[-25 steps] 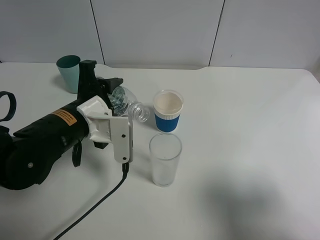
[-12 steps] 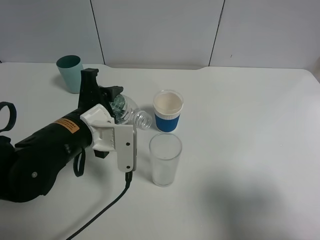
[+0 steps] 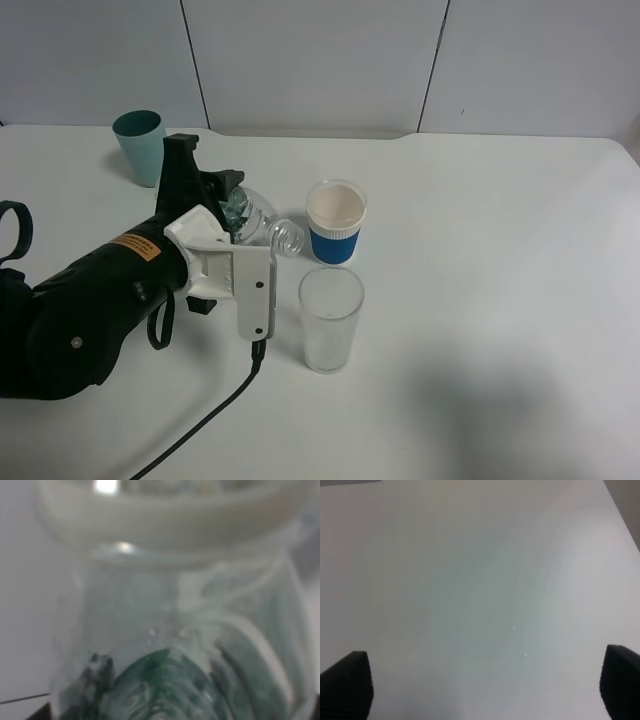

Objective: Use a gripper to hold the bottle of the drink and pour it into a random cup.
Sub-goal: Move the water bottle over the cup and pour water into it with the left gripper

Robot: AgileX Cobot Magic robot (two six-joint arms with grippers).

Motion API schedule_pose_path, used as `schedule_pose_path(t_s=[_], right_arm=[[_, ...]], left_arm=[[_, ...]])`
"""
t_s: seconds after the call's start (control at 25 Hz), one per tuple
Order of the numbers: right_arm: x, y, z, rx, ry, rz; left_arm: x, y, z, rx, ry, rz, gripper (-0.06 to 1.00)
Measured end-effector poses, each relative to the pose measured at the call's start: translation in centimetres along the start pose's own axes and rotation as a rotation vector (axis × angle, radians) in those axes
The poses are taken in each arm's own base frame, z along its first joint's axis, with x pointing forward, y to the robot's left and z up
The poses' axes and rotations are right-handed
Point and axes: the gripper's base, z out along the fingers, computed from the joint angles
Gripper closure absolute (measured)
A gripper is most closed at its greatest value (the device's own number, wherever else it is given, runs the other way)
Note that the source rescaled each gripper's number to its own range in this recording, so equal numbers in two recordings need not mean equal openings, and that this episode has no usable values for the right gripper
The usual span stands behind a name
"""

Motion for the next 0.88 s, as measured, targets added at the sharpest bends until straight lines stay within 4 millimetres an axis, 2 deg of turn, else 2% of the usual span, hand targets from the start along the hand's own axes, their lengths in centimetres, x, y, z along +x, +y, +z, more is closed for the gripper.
schedule_pose_path(t_s=[0.32, 0.88], right_arm=[[0.0, 0.0, 0.0, 0.0, 0.0, 0.0], [0.0, 0.0, 0.0, 0.0, 0.0, 0.0]], left_arm=[[-0.52, -0.37, -0.59, 0.021, 0.007, 0.017, 0.92], [-0.74, -0.06, -0.3, 0.041, 0.043, -0.005, 0.92]])
